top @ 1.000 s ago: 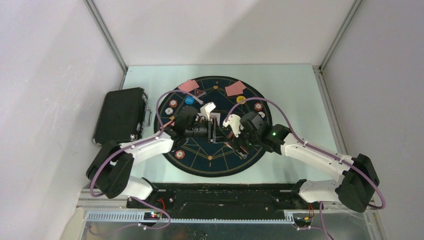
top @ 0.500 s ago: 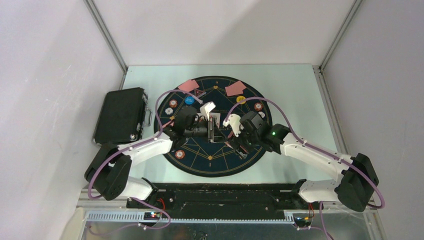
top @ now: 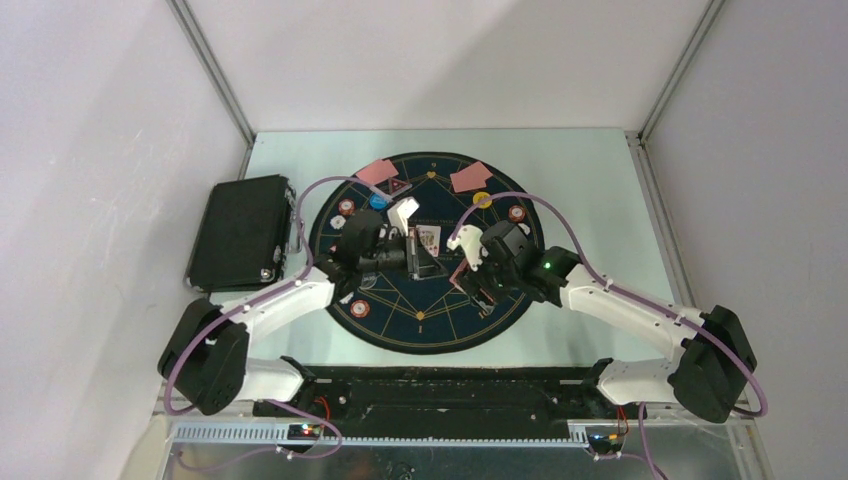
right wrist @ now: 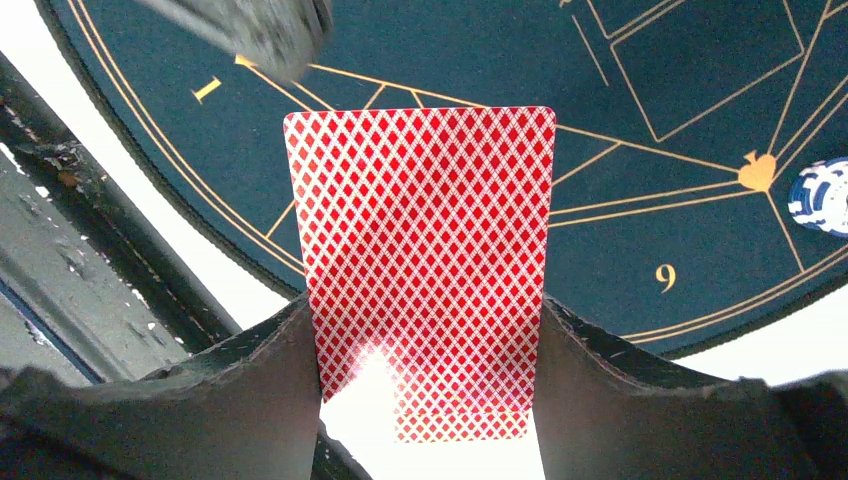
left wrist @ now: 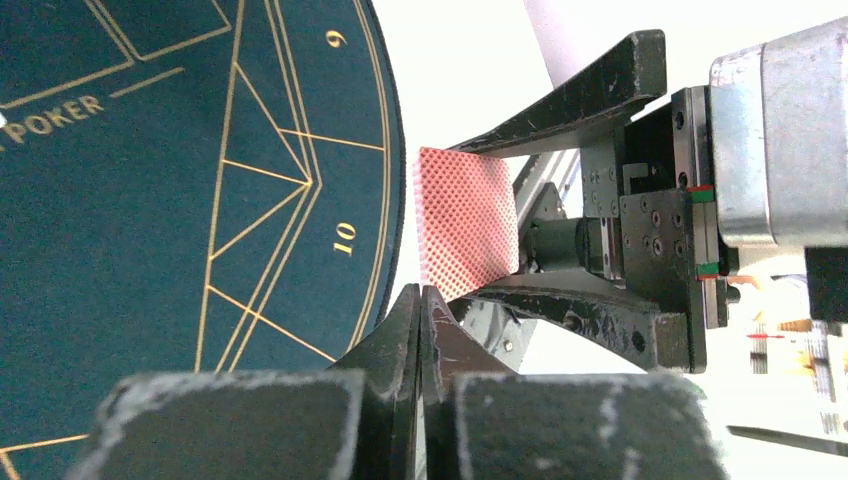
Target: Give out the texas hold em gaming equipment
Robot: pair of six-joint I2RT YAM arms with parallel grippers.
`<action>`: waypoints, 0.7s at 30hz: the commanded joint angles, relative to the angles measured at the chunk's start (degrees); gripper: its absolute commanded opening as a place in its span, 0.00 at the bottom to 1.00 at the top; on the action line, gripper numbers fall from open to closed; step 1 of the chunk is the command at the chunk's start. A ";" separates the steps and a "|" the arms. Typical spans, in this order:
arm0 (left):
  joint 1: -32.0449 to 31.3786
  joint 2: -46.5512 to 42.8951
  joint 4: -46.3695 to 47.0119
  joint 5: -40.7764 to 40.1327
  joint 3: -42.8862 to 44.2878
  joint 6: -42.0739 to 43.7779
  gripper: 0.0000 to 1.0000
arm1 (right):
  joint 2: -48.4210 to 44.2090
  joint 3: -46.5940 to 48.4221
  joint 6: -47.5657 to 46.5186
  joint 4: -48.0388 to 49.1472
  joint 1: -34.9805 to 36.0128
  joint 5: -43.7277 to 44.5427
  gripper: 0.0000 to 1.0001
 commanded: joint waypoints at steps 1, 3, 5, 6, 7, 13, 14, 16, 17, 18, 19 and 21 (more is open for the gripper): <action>1.55 -2.62 -1.05 -1.68 -0.88 1.89 0.00 | -0.32 2.75 0.86 0.72 -0.47 1.06 0.00; 1.52 -2.80 -1.03 -1.36 -0.83 2.18 0.00 | -0.40 2.79 0.77 0.72 -0.43 0.94 0.00; 1.52 -2.89 -1.03 -0.75 -0.39 2.30 0.07 | -0.40 2.77 0.69 0.77 -0.45 0.89 0.00; 1.52 -2.89 -1.03 0.23 -0.25 2.32 0.16 | -0.41 2.79 0.65 0.75 -0.47 0.85 0.00; 1.52 -2.82 -0.43 0.76 -0.23 1.99 0.42 | -0.46 2.79 0.64 0.82 -0.39 0.70 0.00; 0.87 -0.78 5.28 3.84 -0.38 -0.94 0.86 | -0.88 2.80 0.46 1.19 -0.10 0.36 0.00; 0.48 -0.25 4.84 3.71 -0.02 -0.83 0.86 | -0.91 2.80 0.42 1.24 -0.03 0.32 0.00; -0.13 1.54 5.09 3.86 0.89 -0.75 0.85 | -1.30 2.79 0.38 1.39 0.10 -0.10 0.00; -0.32 2.68 5.37 4.29 1.35 -0.97 0.84 | -1.51 2.79 0.37 1.41 0.10 -0.27 0.00; -0.63 3.19 5.65 4.37 1.59 -1.07 0.83 | -1.62 2.77 0.37 1.49 0.11 -0.50 0.00; -0.79 4.10 5.75 4.30 2.10 -1.07 0.82 | -1.79 2.78 0.44 1.55 0.13 -0.55 0.00; -1.30 5.41 6.17 4.39 2.93 -1.22 0.80 | -1.98 2.80 0.46 1.65 0.18 -0.74 0.00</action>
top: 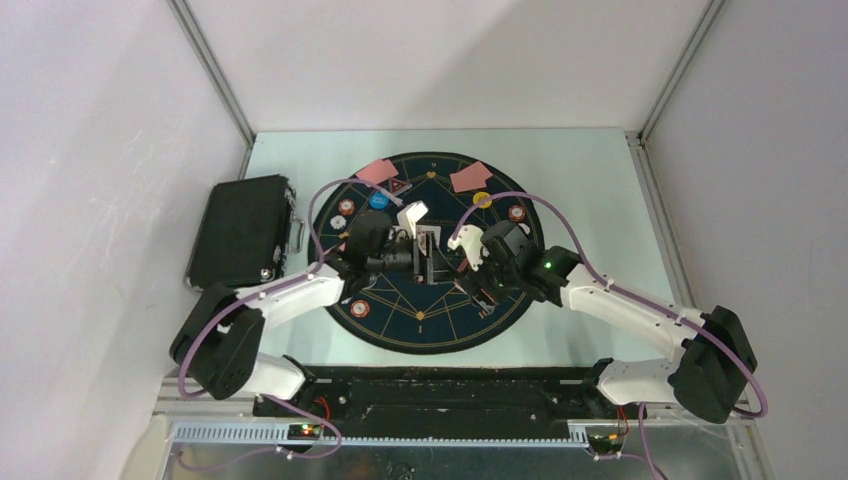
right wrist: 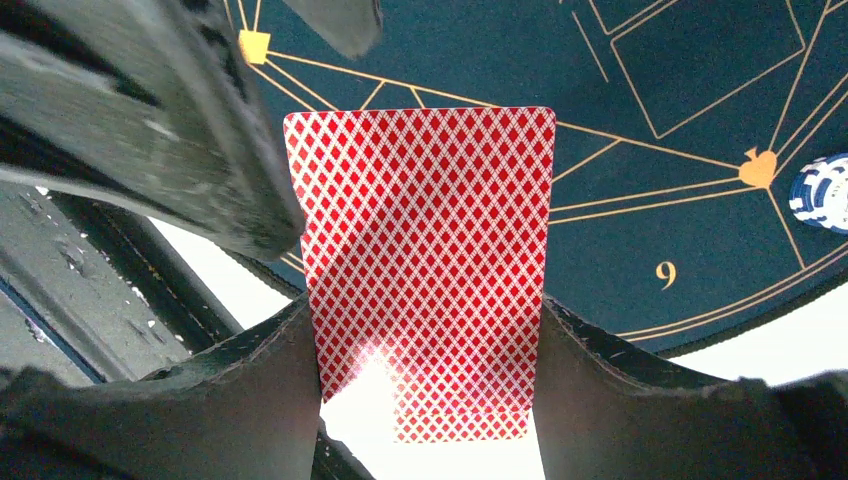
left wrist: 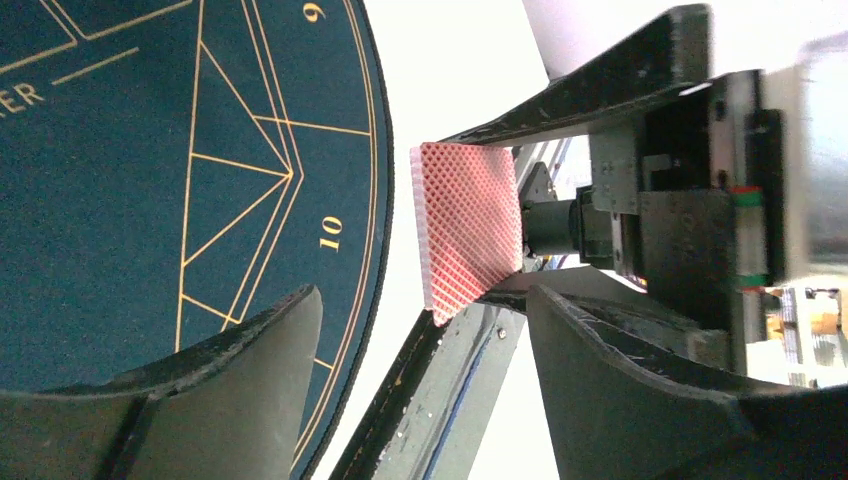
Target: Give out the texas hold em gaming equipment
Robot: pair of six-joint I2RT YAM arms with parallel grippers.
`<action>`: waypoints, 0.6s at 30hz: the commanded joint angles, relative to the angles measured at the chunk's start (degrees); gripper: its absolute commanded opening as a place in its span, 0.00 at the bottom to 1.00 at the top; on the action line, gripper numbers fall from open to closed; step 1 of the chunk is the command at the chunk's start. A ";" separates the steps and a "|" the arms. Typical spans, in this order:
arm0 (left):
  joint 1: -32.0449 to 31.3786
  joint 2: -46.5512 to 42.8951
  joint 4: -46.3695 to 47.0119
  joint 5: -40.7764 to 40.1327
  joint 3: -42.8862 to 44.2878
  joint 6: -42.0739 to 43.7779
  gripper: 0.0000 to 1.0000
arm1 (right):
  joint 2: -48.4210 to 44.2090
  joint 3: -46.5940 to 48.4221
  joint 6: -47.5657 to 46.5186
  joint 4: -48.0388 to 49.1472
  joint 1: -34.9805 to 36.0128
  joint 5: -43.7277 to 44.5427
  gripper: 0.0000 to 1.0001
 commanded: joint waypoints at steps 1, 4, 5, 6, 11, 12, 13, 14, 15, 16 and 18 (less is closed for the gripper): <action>-1.32 2.96 2.77 1.67 3.46 -0.83 0.78 | -1.99 2.80 0.46 2.29 0.36 -0.95 0.00; -1.81 4.29 3.66 1.94 4.70 -1.13 0.75 | -1.95 2.80 0.46 2.45 0.39 -1.22 0.00; -2.00 4.96 3.91 2.14 5.13 -1.48 0.75 | -1.91 2.80 0.46 2.48 0.35 -1.25 0.00; -2.04 5.31 4.83 2.32 5.34 -1.77 0.75 | -1.89 2.80 0.46 2.45 0.32 -1.26 0.00; -2.87 7.82 5.38 3.10 6.66 -2.25 0.72 | -1.91 2.75 0.59 2.44 0.36 -0.88 0.00; -2.96 8.01 4.93 2.93 6.76 -2.16 0.70 | -1.97 2.74 0.61 2.49 0.33 -0.77 0.00; -3.05 8.33 4.55 2.60 6.88 -1.76 0.69 | -2.11 2.77 0.63 2.45 0.35 -0.76 0.00; -3.16 8.40 3.84 2.42 6.92 -1.52 0.68 | -2.12 2.72 0.68 2.44 0.37 -0.68 0.00; -3.20 8.52 3.43 1.99 6.94 -0.94 0.67 | -2.28 2.72 0.78 2.52 0.34 -0.62 0.00; -3.35 8.54 2.51 1.80 6.95 -0.58 0.67 | -2.38 2.78 0.80 2.55 0.32 -0.47 0.00; -3.51 8.58 0.96 0.54 6.95 0.29 0.67 | -2.65 2.79 0.89 2.66 0.21 -0.32 0.00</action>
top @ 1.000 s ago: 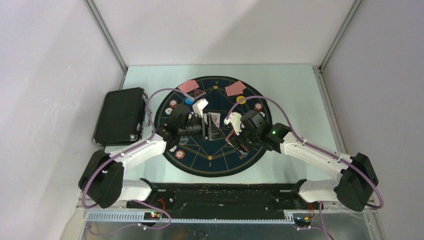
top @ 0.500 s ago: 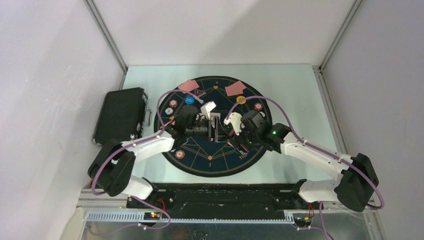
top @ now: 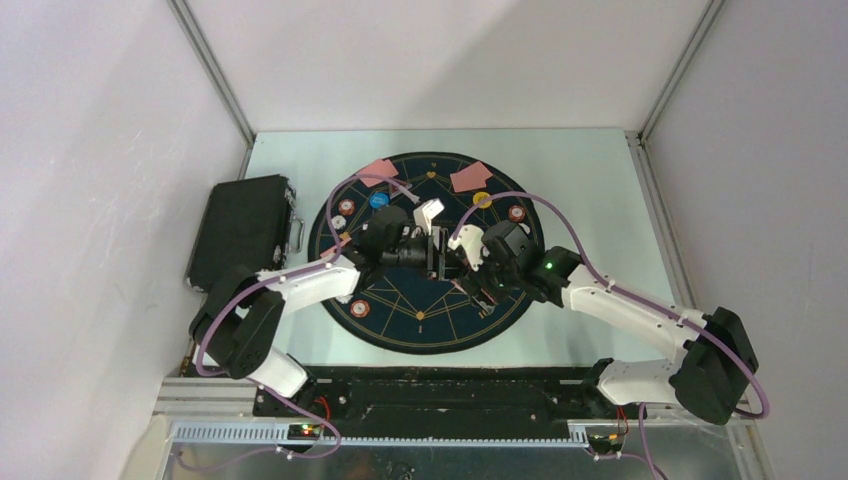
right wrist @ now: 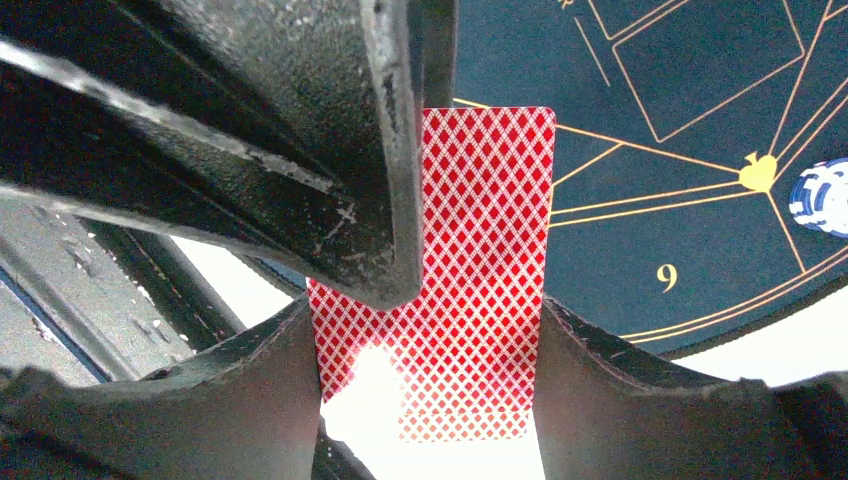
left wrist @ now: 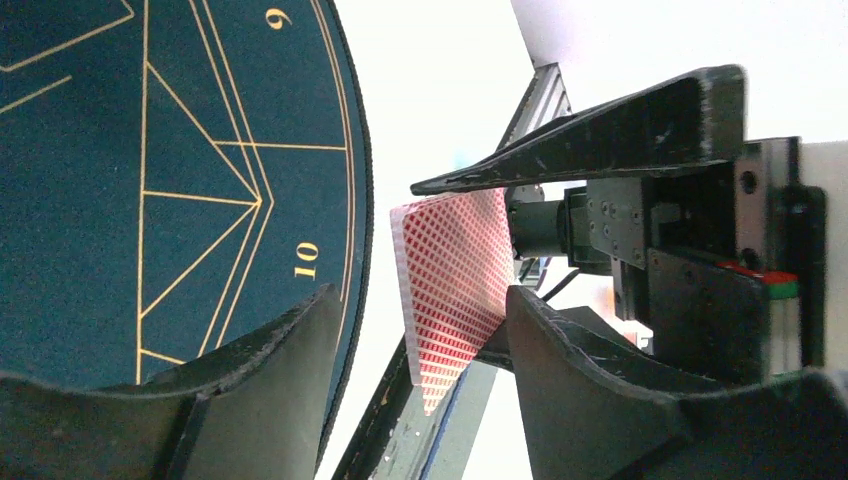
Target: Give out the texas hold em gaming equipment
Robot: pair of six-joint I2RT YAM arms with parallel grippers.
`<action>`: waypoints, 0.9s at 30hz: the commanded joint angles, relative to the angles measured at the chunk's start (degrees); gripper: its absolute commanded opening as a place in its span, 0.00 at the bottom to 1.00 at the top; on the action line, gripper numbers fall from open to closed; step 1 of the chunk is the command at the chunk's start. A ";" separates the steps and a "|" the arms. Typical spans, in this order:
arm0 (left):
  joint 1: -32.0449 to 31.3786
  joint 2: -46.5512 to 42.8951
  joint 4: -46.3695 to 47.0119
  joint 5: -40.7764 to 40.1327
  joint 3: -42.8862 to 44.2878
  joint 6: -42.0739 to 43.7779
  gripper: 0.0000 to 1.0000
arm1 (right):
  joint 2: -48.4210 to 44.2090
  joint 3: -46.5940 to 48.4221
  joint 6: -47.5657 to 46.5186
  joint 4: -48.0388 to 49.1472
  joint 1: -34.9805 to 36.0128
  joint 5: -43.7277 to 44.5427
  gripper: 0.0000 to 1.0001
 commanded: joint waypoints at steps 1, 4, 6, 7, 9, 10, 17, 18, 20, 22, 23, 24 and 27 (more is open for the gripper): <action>-0.75 0.24 -2.35 -1.24 1.64 2.54 0.67 | -2.46 2.80 0.94 2.60 0.06 0.22 0.00; -0.94 0.35 -3.64 -2.32 1.20 3.01 0.64 | -3.08 2.79 1.04 2.37 0.03 0.29 0.00; -0.97 0.36 -4.36 -2.90 1.06 3.25 0.62 | -3.36 2.75 1.16 2.32 0.15 0.23 0.00; -0.99 0.36 -4.62 -3.14 1.12 3.36 0.62 | -3.43 2.73 1.15 2.33 0.13 0.23 0.00; -0.87 0.10 -5.57 -3.88 1.20 3.82 0.61 | -3.44 2.79 1.14 2.22 0.13 0.27 0.00; -0.88 -0.10 -5.75 -4.17 1.21 4.01 0.60 | -3.48 2.79 1.19 2.24 0.11 0.41 0.00; 0.18 -0.94 -8.43 -5.63 0.98 4.86 0.51 | -3.97 2.68 1.32 2.00 0.20 0.89 0.00; 0.39 -1.17 -8.63 -5.79 0.85 5.04 0.50 | -4.05 2.61 1.32 2.09 0.24 0.91 0.00; 0.68 -1.71 -8.78 -5.84 0.60 5.11 0.46 | -4.10 2.47 1.31 2.23 0.28 0.93 0.00; 0.74 -2.39 -8.78 -5.80 0.46 5.14 0.41 | -4.03 2.45 1.24 2.31 0.28 0.83 0.00; 0.75 -2.79 -8.64 -5.55 0.45 5.14 0.38 | -3.98 2.45 1.23 2.34 0.22 0.84 0.00; 0.75 -3.02 -8.60 -5.39 0.37 5.09 0.36 | -3.77 2.45 1.23 2.34 0.25 0.84 0.00; 0.78 -4.20 -8.54 -5.24 0.22 5.04 0.29 | -3.60 2.44 1.24 2.31 0.27 0.92 0.00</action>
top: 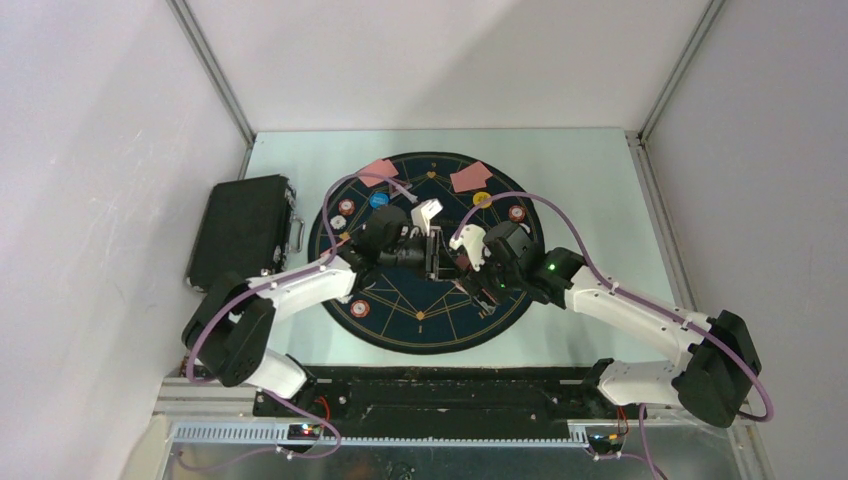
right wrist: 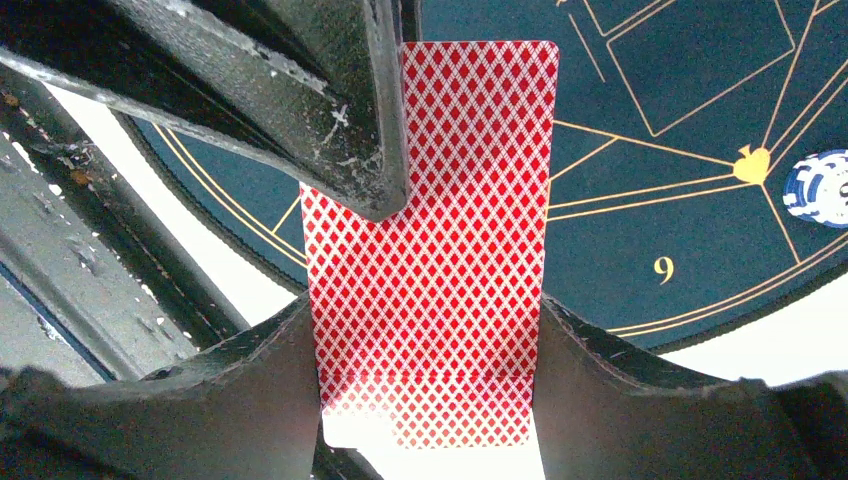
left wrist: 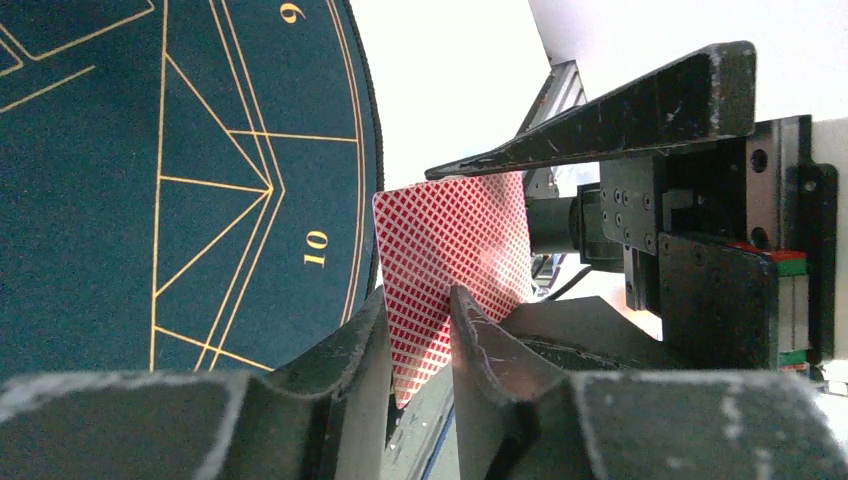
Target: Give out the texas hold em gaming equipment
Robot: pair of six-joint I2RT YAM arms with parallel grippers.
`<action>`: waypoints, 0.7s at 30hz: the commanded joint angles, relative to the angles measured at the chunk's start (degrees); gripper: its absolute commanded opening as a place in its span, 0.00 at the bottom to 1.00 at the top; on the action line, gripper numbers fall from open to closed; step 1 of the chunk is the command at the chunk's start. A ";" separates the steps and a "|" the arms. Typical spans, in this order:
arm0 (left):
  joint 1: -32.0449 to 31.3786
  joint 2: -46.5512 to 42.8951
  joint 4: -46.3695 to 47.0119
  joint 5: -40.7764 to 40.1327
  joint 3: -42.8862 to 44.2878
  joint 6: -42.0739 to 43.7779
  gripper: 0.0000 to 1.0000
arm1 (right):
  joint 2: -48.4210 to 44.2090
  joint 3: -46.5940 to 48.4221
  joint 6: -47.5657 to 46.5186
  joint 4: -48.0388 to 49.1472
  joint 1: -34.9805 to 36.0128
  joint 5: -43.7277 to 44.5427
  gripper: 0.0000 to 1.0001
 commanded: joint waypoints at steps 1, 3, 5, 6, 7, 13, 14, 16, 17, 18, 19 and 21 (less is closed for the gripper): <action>0.83 -2.19 -3.26 -2.79 -0.28 2.75 0.27 | -2.30 2.44 0.60 2.96 0.28 0.25 0.00; 0.83 -2.84 -3.62 -2.83 -0.29 2.93 0.22 | -2.29 2.44 0.62 3.04 0.20 0.32 0.00; 0.82 -3.58 -4.92 -3.63 -0.17 3.30 0.18 | -2.21 2.44 0.66 3.07 0.17 0.41 0.00; 0.82 -4.19 -5.31 -4.45 -0.14 3.70 0.16 | -2.10 2.44 0.68 2.96 0.14 0.53 0.00; 0.82 -4.47 -6.48 -4.89 -0.10 3.97 0.15 | -2.06 2.44 0.73 2.86 0.08 0.61 0.00; 1.15 -7.54 -11.26 -9.99 -0.01 6.47 0.00 | -1.72 2.44 1.14 2.50 -0.08 1.13 0.00; 1.43 -8.46 -11.51 -10.25 -0.24 6.71 0.00 | -1.69 2.40 1.17 2.48 -0.12 1.13 0.00; 1.91 -9.58 -12.29 -10.91 -0.48 7.11 0.00 | -1.61 2.37 1.27 2.46 -0.22 1.13 0.00; 2.17 -10.20 -12.77 -11.23 -0.56 7.17 0.00 | -1.51 2.41 1.33 2.45 -0.26 1.17 0.00; 2.28 -10.51 -13.01 -11.36 -0.73 7.30 0.00 | -1.50 2.43 1.37 2.45 -0.34 1.20 0.00; 2.55 -11.13 -13.48 -11.72 -0.82 7.44 0.00 | -1.50 2.44 1.34 2.45 -0.38 1.26 0.00; 2.76 -12.29 -13.93 -12.19 -1.24 7.65 0.00 | -1.50 2.43 1.40 2.45 -0.42 1.23 0.00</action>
